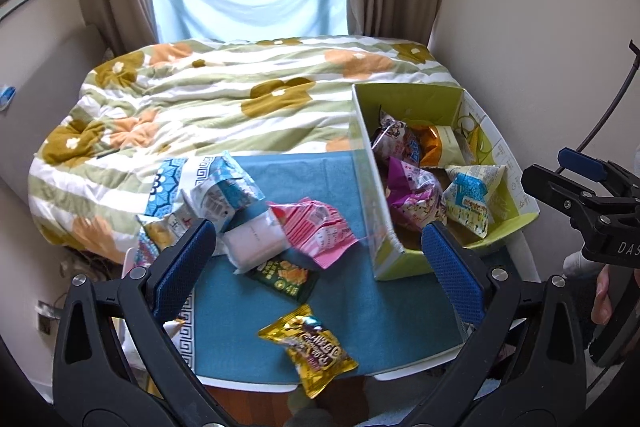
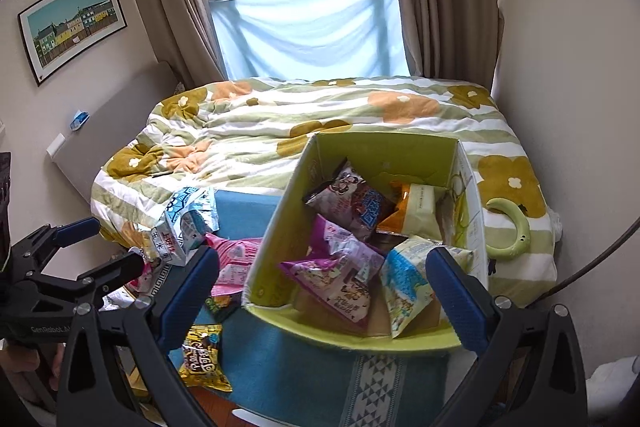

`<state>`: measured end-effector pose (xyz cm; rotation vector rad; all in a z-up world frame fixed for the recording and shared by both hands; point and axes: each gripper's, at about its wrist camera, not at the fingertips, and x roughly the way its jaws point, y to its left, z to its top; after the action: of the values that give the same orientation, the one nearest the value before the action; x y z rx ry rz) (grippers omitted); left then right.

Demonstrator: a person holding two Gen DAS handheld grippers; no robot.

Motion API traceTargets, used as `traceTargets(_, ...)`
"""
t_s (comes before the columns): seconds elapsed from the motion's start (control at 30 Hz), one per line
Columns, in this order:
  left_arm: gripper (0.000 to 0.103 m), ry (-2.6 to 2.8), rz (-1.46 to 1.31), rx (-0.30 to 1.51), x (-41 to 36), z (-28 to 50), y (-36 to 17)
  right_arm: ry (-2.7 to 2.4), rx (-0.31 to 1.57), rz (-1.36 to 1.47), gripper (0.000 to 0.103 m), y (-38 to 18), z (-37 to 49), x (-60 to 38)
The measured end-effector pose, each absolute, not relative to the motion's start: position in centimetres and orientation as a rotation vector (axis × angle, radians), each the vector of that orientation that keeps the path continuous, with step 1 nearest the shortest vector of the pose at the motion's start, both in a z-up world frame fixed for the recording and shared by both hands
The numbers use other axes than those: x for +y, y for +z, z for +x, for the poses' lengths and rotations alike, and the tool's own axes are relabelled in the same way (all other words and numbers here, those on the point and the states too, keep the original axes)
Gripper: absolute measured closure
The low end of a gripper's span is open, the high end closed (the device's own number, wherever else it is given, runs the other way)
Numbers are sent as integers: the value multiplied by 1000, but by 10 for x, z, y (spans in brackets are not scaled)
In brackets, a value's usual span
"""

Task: Organize snacks
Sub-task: 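Move both tools back over the remaining snacks on the table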

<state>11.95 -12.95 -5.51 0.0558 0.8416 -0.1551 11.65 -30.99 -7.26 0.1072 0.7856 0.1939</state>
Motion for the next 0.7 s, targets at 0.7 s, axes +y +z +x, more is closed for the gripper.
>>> traceTargets(0.7,1,-77,-30,1015,90,66,-139,238,948,162,0,-155,66,-132)
